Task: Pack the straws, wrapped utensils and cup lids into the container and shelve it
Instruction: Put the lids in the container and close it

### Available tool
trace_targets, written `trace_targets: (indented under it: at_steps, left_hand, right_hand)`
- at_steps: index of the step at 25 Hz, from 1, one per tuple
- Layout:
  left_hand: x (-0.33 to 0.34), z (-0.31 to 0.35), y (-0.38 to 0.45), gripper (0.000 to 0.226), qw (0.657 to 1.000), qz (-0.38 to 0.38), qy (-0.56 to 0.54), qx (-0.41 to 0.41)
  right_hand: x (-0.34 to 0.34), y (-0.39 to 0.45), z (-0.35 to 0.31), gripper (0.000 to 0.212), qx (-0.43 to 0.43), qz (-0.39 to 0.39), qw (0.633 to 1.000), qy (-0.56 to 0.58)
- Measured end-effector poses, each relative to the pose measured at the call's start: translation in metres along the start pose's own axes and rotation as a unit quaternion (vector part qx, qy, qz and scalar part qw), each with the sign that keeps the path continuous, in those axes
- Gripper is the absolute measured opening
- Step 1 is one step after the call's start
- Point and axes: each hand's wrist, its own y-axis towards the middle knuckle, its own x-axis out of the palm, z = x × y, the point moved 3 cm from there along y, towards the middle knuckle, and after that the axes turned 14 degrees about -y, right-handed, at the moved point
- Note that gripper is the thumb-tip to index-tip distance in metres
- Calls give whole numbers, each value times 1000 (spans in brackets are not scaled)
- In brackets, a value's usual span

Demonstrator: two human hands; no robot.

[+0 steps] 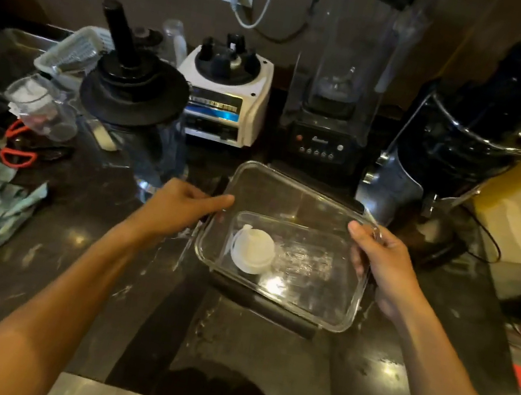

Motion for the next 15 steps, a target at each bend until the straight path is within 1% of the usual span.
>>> trace_targets:
  at_steps: [2,4,5,7,9,10,11,12,13,14,15]
  left_hand:
    - [19,-21,12,49,999,-21,-23,-21]
    - [38,-38,18,38,996,-51,-61,-39]
    - [46,-47,18,32,994,-52,-84,-53]
    - [58,-62,20,30,988,-31,-128,-77]
    - [64,-73,23,32,988,-11,-133,-80]
    - [67,-76,24,31,989,-2,-125,-75]
    - [68,-79,24,28,990,5,-121,-66]
    - [69,-81,24,22,992,8,-113,-53]
    - [69,-83,25,18,995,10,-92,-32]
    - [68,-86,26,16,998,14,-59,-10]
    - [66,-89,27,17,999,19,-26,4]
  right_hand:
    - [-11,3,12,33,41,-8,998,-38]
    - [-22,9,26,28,104,0,993,-53]
    - [-25,11,33,24,142,12,989,-39]
    - [-32,13,47,16,201,30,978,40]
    - [-34,12,60,7,222,36,968,108]
    - [-33,11,68,6,223,43,968,104]
    - [-32,10,75,9,219,59,972,57]
    - [-31,10,83,12,212,88,973,-25]
    - [-30,10,88,15,200,122,966,-111]
    - [-28,11,93,16,178,143,959,-167]
    - [-24,12,96,15,154,148,958,-189]
